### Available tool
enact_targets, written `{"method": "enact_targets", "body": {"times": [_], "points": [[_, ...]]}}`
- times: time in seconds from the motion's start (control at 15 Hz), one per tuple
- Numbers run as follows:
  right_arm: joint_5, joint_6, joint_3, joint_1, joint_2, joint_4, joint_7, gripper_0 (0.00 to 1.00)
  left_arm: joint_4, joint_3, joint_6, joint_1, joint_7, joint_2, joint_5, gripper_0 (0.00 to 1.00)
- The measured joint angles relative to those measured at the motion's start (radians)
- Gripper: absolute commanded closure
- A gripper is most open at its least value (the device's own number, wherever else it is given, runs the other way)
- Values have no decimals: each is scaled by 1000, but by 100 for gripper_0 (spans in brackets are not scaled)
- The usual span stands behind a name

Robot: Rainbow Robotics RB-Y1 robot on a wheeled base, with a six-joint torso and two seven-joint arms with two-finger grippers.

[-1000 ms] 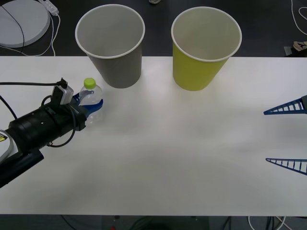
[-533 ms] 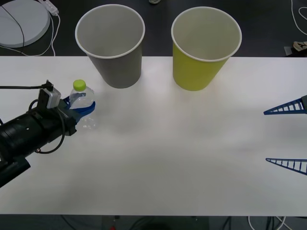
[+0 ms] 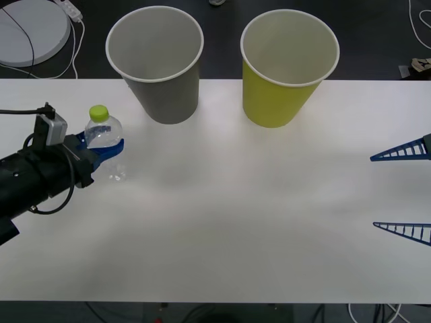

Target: Put the can into the green bin and the plastic bottle into the gray bin

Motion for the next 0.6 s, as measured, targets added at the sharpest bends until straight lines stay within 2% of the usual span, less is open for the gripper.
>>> {"method": "enact_targets", "body": {"times": [0.13,0.6], "points": [[0,0,0,0,0,0,0,0,-1,44,-68,0,33,24,15,100],[0,0,0,0,0,0,0,0,-9,276,-340,-1,260,79,-141,100]]}}
